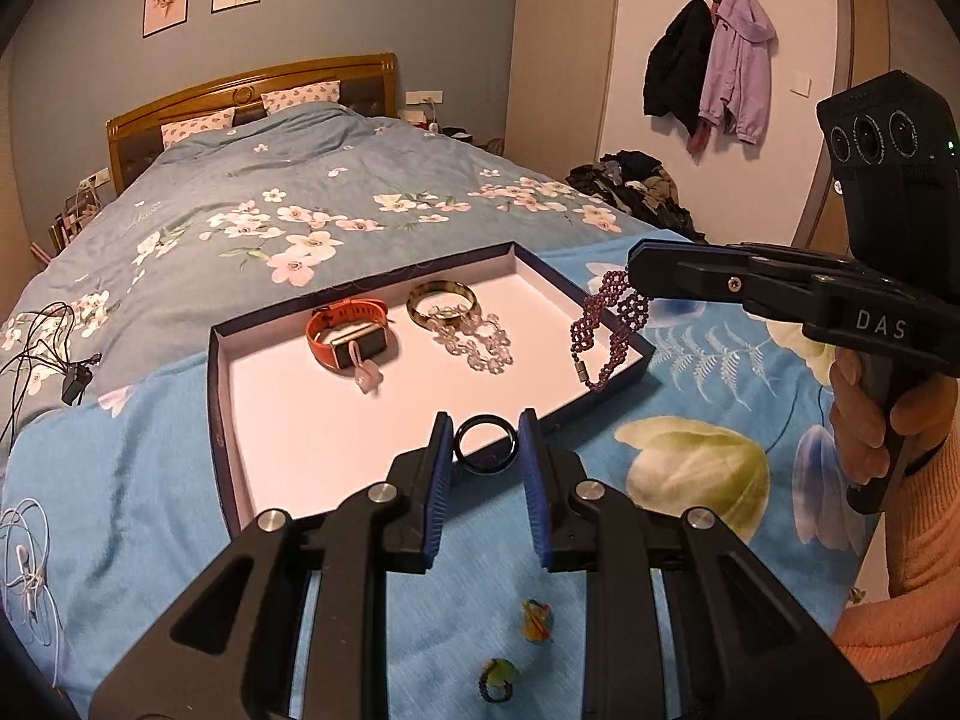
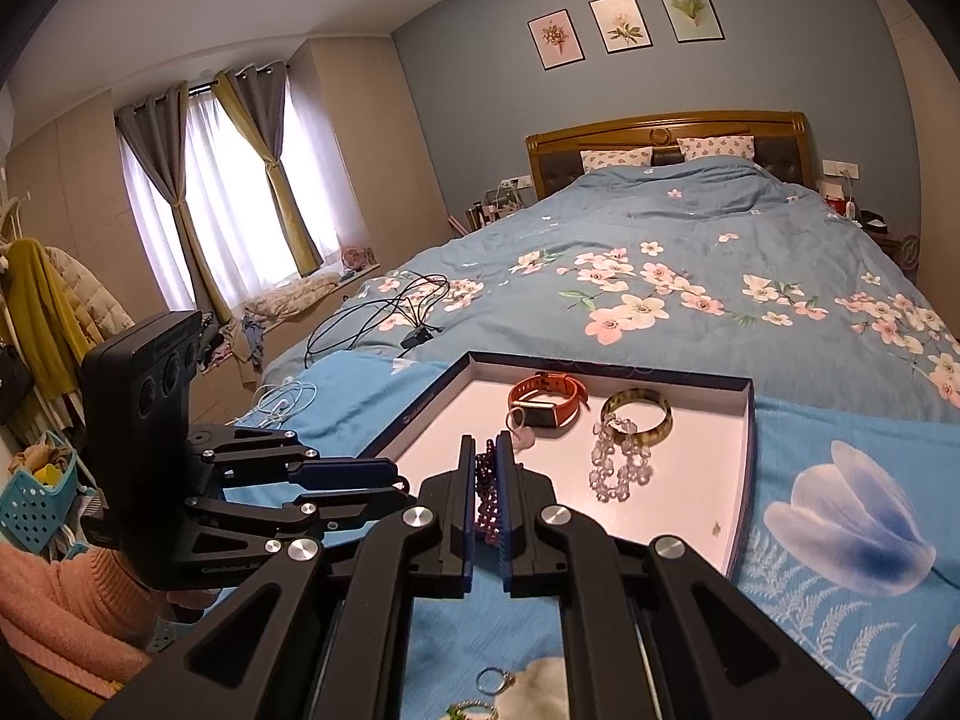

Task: Organize jewelry
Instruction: 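Carry the black ring toward the tray with the left tool while the right tool carries the purple bracelet, then lower the black ring into the tray and open the left tool while the right tool releases the purple bracelet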

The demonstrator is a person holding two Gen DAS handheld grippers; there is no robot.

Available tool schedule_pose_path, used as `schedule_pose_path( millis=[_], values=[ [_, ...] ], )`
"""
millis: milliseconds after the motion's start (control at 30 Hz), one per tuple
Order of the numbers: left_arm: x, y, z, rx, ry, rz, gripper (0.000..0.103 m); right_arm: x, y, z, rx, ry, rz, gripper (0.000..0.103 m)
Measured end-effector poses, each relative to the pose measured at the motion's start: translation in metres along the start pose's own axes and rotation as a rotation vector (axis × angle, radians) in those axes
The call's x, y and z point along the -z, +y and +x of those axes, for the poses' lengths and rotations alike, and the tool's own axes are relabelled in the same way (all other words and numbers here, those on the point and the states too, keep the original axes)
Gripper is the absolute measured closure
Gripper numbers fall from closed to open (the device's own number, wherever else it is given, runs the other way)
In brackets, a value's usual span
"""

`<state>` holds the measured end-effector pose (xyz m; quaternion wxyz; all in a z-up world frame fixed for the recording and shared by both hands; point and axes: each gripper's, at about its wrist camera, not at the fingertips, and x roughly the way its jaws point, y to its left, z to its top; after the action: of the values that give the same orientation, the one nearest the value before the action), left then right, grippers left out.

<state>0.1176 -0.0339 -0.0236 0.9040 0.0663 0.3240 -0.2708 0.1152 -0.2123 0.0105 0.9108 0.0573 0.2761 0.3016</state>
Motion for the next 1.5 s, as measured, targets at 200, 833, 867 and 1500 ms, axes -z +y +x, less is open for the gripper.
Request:
schedule_pose_path(
  millis=[200, 833, 867, 1500],
  values=[
    [-0.005, 0.006, 0.005, -0.004, 0.002, -0.010, 0.081, -0.007, -0.006, 0.011, 0.001, 0.009, 0.006, 0.098],
    [-0.015, 0.027, 0.032, -0.035, 0.035, -0.042, 0.081, -0.018, -0.023, 0.053, 0.021, 0.061, 0.027, 0.098],
    [-0.016, 0.029, 0.034, -0.035, 0.037, -0.044, 0.081, -0.018, -0.025, 0.055, 0.022, 0.065, 0.030, 0.098],
    [-0.021, 0.045, 0.068, -0.060, 0.094, -0.077, 0.081, -0.018, -0.039, 0.085, 0.034, 0.114, 0.058, 0.098]
  ],
)
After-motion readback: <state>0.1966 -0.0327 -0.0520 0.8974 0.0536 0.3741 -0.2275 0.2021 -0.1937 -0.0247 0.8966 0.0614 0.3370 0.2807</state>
